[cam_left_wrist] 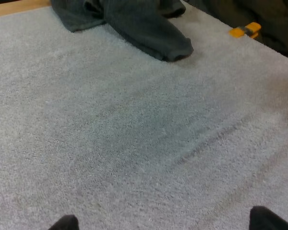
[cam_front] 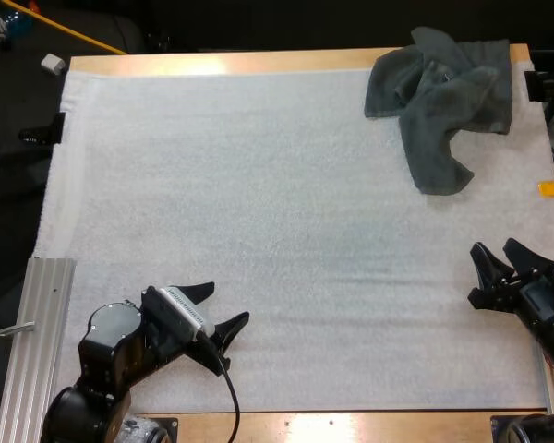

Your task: Pick towel from pile, fold and stack

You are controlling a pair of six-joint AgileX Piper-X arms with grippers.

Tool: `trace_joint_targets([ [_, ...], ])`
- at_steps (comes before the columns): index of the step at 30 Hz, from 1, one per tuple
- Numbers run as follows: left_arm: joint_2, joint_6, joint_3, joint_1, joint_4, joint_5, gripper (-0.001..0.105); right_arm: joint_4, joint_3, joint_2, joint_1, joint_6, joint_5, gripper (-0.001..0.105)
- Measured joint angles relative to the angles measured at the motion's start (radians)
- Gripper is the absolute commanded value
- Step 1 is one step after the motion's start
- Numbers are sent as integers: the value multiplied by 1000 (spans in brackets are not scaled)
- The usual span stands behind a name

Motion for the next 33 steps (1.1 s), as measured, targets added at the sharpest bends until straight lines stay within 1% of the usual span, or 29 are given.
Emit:
trace_joint_targets([
  [6, 0, 0, 0, 0, -1, 0, 69, 0, -6, 17, 0, 2, 0, 52],
  [12, 3, -3, 0, 0, -12, 5, 69, -3, -63, 146, 0, 6, 3, 52],
  [18, 46, -9, -13, 0, -33, 7, 69, -15, -149, 320, 0, 17, 11, 52],
  [26, 157, -9, -97, -9, -52, 23, 68, -39, -278, 598, 0, 37, 19, 52],
  [27, 189, -9, -119, -18, -54, 25, 68, -48, -316, 680, 0, 43, 25, 52],
  [29, 173, -12, -106, -18, -53, 25, 68, -50, -342, 718, 0, 61, 64, 52],
  [30, 171, -14, -106, -18, -56, 25, 68, -54, -379, 775, 0, 73, 86, 52],
  [33, 171, -14, -106, -18, -55, 25, 68, -69, -487, 970, 0, 94, 111, 52],
])
